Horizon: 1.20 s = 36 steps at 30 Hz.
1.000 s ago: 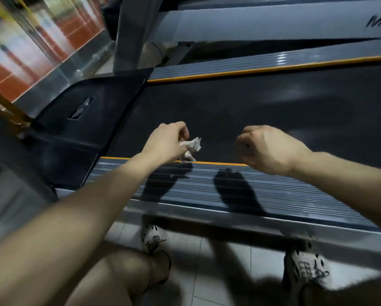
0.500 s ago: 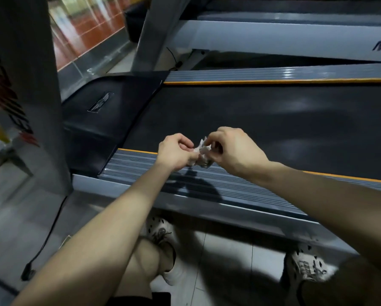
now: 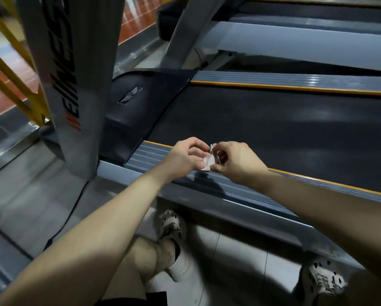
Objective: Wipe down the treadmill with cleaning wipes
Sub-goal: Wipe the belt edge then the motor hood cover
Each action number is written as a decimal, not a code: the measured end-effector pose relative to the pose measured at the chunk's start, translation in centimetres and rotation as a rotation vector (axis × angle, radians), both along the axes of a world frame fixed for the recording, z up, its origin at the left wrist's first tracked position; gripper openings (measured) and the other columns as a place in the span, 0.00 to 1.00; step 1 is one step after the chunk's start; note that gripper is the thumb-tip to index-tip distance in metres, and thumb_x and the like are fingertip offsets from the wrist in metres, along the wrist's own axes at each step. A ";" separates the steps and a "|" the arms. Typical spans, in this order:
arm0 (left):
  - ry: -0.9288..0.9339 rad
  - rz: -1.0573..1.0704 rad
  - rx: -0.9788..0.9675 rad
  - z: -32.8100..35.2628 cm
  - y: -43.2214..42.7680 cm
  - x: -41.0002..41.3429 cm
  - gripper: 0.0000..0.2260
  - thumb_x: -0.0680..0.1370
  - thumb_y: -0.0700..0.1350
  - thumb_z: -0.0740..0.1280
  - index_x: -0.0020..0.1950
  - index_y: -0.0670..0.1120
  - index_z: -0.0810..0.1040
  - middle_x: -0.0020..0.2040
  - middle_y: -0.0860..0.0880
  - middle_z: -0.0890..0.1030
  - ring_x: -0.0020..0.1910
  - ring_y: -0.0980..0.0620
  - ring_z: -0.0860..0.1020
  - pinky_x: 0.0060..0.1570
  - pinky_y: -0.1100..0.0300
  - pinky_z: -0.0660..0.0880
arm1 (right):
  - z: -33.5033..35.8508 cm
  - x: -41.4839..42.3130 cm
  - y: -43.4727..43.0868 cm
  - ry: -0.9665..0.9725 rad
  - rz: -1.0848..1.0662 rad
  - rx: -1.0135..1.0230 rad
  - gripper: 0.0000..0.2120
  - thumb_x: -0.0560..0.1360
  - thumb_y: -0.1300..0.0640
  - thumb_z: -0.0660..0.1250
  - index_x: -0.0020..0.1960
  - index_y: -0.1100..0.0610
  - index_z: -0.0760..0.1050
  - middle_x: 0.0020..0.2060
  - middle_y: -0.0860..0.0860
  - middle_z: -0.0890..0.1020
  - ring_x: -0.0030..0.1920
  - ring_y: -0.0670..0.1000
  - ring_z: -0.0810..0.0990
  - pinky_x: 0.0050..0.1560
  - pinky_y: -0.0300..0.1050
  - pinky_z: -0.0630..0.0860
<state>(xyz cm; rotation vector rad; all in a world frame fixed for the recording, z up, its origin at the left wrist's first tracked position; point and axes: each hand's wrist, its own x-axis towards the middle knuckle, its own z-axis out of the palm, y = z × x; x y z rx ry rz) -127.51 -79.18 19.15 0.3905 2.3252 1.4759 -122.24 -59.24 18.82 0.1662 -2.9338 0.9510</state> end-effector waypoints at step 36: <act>0.097 0.116 -1.091 -5.4 -26.3 4.5 0.27 0.81 0.57 0.70 0.80 0.56 0.71 0.74 0.48 0.74 0.70 0.42 0.78 0.66 0.44 0.78 | -6.6 -4.4 -18.3 0.066 0.522 0.128 0.17 0.73 0.55 0.63 0.59 0.50 0.83 0.53 0.47 0.80 0.51 0.53 0.80 0.50 0.49 0.77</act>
